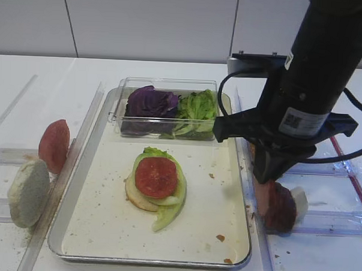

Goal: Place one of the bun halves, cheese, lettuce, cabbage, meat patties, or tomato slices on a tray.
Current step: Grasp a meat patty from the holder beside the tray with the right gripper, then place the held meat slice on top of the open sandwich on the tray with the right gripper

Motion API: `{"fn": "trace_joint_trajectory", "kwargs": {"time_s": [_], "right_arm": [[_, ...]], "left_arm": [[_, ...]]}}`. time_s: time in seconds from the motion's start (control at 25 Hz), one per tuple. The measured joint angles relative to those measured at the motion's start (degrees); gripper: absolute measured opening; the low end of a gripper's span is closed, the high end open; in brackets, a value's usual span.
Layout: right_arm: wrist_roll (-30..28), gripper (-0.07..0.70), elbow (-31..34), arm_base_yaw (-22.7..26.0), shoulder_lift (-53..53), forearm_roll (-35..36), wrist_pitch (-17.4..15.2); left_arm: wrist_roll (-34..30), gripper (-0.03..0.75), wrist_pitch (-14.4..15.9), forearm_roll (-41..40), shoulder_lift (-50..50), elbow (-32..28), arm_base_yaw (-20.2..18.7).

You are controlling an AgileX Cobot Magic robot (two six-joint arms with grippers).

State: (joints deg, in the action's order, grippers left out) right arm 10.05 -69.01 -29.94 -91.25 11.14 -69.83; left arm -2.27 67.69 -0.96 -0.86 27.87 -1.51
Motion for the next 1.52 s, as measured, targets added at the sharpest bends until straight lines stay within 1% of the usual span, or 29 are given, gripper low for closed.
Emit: {"fn": "trace_joint_trajectory", "kwargs": {"time_s": [0.4,0.68,0.84,1.0,1.12,1.2,1.4,1.52], "right_arm": [[-0.26,0.05,0.0,0.0,2.58,0.82,-0.08],[-0.39,0.05,0.0,0.0,8.41,1.76,-0.49],[-1.32,0.05,0.0,0.0,8.85,2.1,-0.74],[-3.63,0.05,0.0,0.0,8.75,5.56,-0.74],[-4.89,0.05,0.0,0.16,8.63,6.06,-0.74],[-7.37,0.05,0.0,1.94,8.17,8.55,-0.74],[-17.21,0.049,0.0,9.03,6.37,18.23,-0.74],[-23.02,0.049,0.0,11.2,4.36,23.63,-0.74]], "left_arm": [[0.0,0.472,0.0,0.0,0.0,0.0,0.0],[0.0,0.472,0.0,0.0,0.0,0.0,0.0],[0.0,0.472,0.0,0.0,0.0,0.0,0.0],[0.0,0.472,0.0,0.0,0.0,0.0,0.0],[0.0,0.472,0.0,0.0,0.0,0.0,0.0],[0.0,0.472,0.0,0.0,0.0,0.0,0.0],[0.0,0.472,0.0,0.0,0.0,0.0,0.0],[0.0,0.472,0.0,0.0,0.0,0.0,0.0]]}}
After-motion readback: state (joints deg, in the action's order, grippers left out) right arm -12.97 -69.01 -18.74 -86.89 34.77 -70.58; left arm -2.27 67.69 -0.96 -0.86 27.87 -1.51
